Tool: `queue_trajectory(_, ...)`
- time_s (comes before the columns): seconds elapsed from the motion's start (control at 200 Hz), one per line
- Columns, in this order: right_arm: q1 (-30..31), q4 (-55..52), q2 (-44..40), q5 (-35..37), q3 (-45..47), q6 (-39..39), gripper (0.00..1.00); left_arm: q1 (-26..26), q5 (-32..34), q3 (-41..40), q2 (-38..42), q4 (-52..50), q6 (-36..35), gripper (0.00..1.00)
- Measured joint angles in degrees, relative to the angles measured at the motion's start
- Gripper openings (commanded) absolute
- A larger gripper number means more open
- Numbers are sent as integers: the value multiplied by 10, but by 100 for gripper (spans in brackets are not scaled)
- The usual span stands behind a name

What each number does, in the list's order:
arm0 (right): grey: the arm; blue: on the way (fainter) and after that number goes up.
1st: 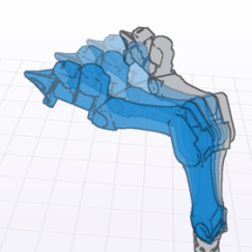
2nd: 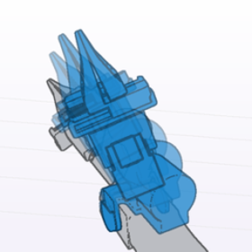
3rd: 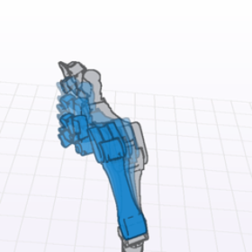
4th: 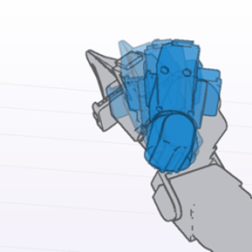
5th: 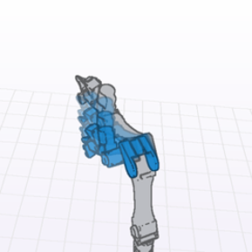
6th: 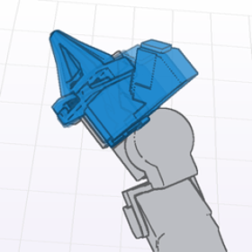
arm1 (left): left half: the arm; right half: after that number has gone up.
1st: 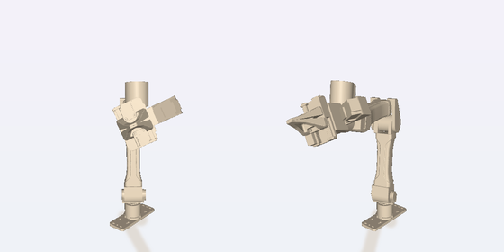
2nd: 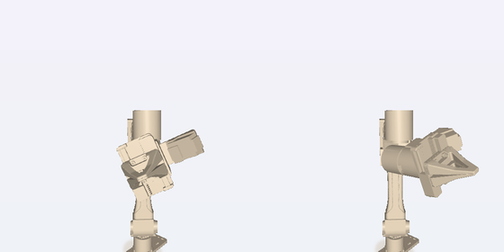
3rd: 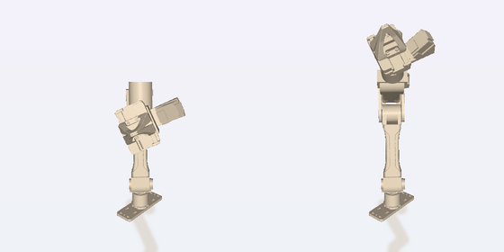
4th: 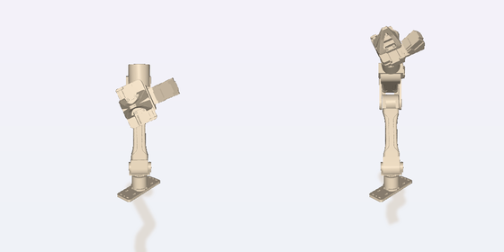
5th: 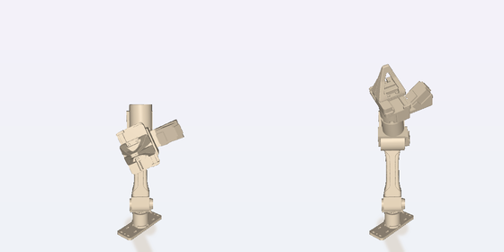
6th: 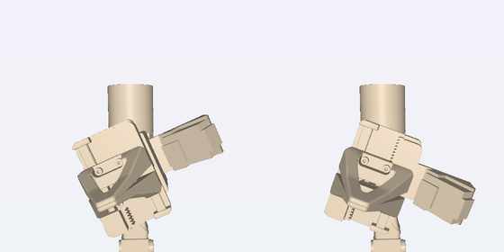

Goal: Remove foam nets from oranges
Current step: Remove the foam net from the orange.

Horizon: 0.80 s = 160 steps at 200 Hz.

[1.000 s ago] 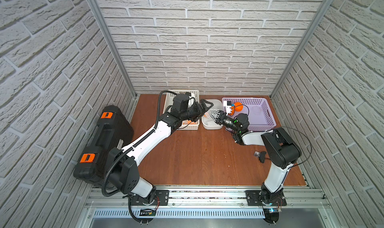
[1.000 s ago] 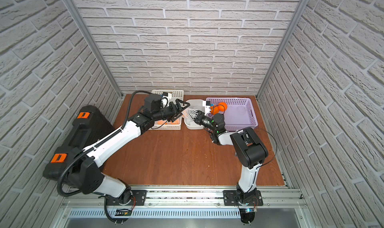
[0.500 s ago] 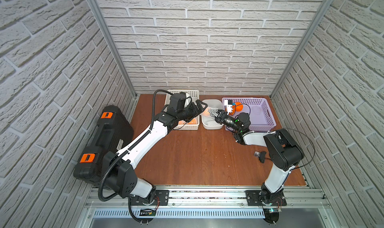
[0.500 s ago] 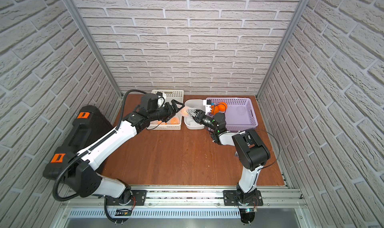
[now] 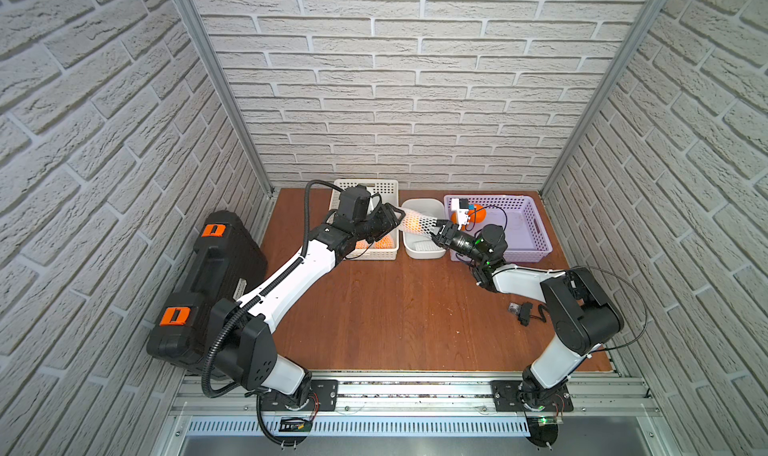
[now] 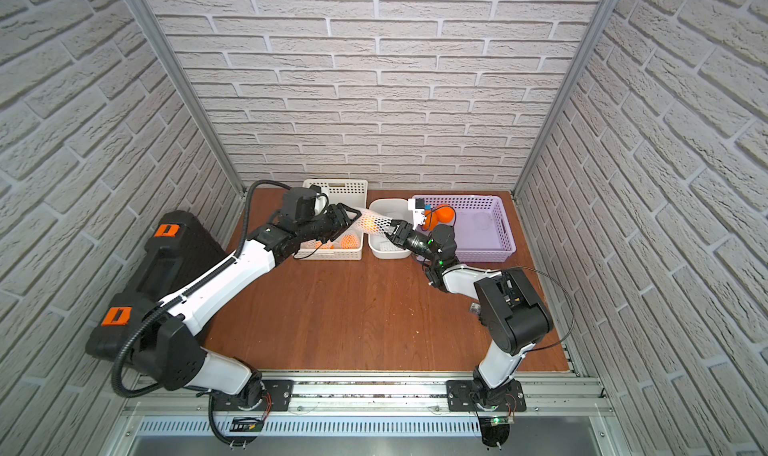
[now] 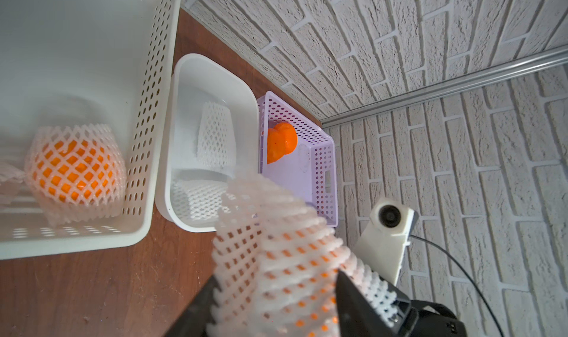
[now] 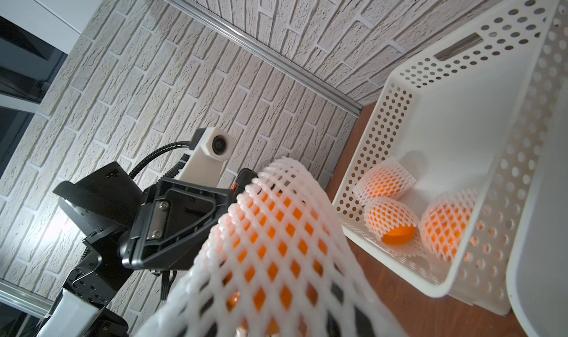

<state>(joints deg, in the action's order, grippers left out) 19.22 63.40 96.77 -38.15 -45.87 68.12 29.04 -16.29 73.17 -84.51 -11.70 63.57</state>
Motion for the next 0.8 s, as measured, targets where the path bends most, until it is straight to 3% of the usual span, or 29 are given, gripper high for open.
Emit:
queue_trajectory(0.285, 0, -101, -73, -2, 14, -57, 26, -2, 12, -1, 0, 1, 1, 7)
queue_trajectory(0.8, -1, -272, -191, 7, 53, -131, 25, -39, 85, -81, 109, 2, 14, 6)
